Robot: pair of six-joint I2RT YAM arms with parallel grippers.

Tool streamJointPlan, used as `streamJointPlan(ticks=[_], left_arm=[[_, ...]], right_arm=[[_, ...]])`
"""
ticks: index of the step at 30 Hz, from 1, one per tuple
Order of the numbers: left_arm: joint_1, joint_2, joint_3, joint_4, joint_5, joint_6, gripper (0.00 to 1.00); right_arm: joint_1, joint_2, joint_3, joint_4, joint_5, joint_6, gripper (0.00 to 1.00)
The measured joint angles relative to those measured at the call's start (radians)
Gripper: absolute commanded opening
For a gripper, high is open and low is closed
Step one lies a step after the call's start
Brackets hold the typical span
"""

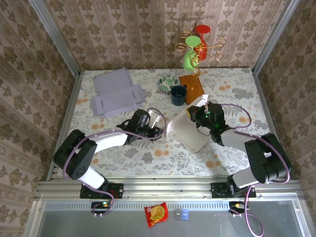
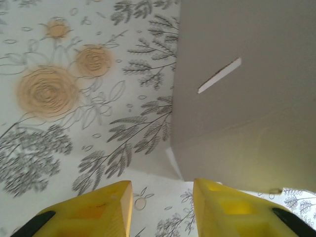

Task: Fold the paper box

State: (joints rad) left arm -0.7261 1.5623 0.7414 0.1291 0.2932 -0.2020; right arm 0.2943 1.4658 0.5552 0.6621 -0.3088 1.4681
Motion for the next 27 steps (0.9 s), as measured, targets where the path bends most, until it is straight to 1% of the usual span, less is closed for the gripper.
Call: streamJointPlan(ticks=[6, 19, 27], left_arm=[[-0.033, 0.042, 0.035, 0.035, 0.024, 0.042, 0.37], [-0.067, 0.047, 0.045, 0.051, 0.037, 0.066, 0.36], [-0.087, 0.061, 0.066, 0.054, 0.033, 0.069, 0.4]], right_arm=[[0.0, 0.002, 0.0, 0.005, -0.004, 0.0, 0.0], [0.0, 0.002, 0.0, 0.001, -0.007, 0.001, 0.0], [-0.002, 0.002, 0.0, 0.0, -0.006, 0.004, 0.0]])
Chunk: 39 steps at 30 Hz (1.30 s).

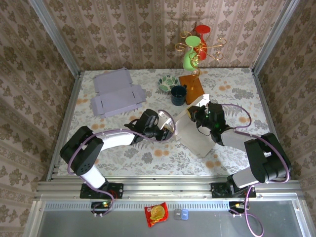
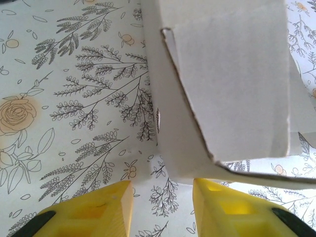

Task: Fold the paper box

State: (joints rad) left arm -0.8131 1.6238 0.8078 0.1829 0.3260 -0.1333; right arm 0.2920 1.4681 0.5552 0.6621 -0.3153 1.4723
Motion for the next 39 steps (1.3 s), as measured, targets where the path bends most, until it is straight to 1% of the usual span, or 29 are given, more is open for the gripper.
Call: streamJointPlan(ticks=[16, 22, 30, 39], left_arm=[[-0.013, -0.018, 0.0, -0.007, -0.039, 0.025, 0.44], [-0.013, -0.024, 0.014, -0.026, -0.064, 0.048, 0.42], [-0.016, -0.024, 0.045, -0.047, -0.058, 0.082, 0.41], [-0.018, -0.006, 0.053, -0.035, -0.06, 0.08, 0.41]], right_arm=[[0.0, 0.0, 0.01, -0.011, 0.0, 0.026, 0.0], [0.0, -0.003, 0.018, -0.014, 0.001, 0.045, 0.0], [-0.001, -0.003, 0.018, -0.003, 0.008, 0.053, 0.0], [-0.002, -0.003, 0.018, 0.012, 0.008, 0.058, 0.0]])
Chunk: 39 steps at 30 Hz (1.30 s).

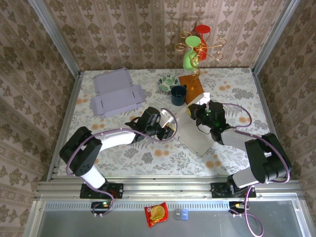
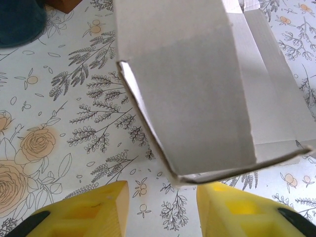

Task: Fold the paper box

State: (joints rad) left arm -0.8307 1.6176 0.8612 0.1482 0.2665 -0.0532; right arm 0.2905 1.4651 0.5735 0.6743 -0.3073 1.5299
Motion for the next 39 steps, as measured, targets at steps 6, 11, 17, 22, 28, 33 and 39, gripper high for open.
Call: streamJointPlan(ticks=[6, 11, 17, 22, 28, 33, 39], left_arm=[[0.0, 0.004, 0.001, 0.026, -0.017, -0.019, 0.36], [0.0, 0.004, 0.001, 0.036, -0.021, -0.032, 0.34], [-0.006, 0.016, 0.002, 0.043, -0.053, -0.06, 0.31], [-0.008, 0.044, 0.003, 0.06, -0.085, -0.087, 0.32], [-0.01, 0.065, 0.002, 0.091, -0.129, -0.128, 0.35], [-0.01, 0.067, -0.002, 0.111, -0.153, -0.15, 0.35], [0.002, 0.067, -0.023, 0.147, -0.154, -0.18, 0.35]], right_arm=[[0.0, 0.0, 0.0, 0.01, 0.0, 0.016, 0.0], [0.002, 0.0, 0.0, 0.02, 0.002, 0.023, 0.0], [0.018, 0.006, -0.01, 0.044, 0.011, 0.034, 0.0], [0.027, 0.028, -0.027, 0.089, 0.026, 0.034, 0.0], [0.043, 0.085, -0.058, 0.224, 0.067, 0.04, 0.0], [0.051, 0.151, -0.06, 0.336, 0.076, 0.048, 0.0], [0.06, 0.188, -0.058, 0.392, 0.084, 0.048, 0.0]])
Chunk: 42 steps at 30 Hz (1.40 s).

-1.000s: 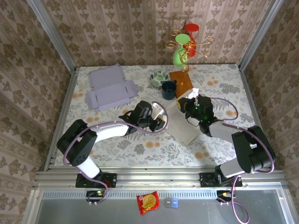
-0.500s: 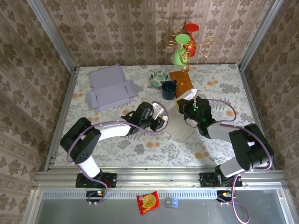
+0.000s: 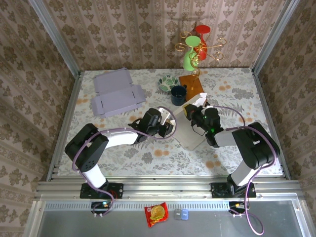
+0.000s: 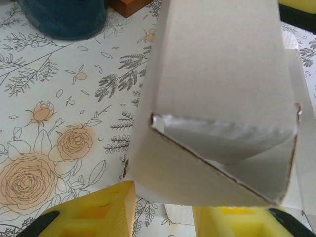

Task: Fold the paper box

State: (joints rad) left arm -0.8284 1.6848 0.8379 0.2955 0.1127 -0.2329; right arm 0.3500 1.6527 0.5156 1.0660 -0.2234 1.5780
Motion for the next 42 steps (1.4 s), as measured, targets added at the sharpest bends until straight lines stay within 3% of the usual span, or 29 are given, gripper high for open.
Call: streamJointPlan(ticks=[12, 35, 42], left_arm=[[0.0, 0.0, -0.004, 0.011, -0.035, -0.071, 0.34], [-0.069, 0.049, 0.036, 0.019, -0.28, -0.183, 0.33], [-0.08, 0.071, 0.056, 0.021, -0.329, -0.197, 0.22]], right_arm=[[0.041, 0.058, -0.014, 0.116, 0.074, -0.012, 0.0], [0.093, 0.071, -0.021, 0.15, 0.218, 0.024, 0.0], [0.096, 0.071, -0.021, 0.148, 0.241, 0.038, 0.0]])
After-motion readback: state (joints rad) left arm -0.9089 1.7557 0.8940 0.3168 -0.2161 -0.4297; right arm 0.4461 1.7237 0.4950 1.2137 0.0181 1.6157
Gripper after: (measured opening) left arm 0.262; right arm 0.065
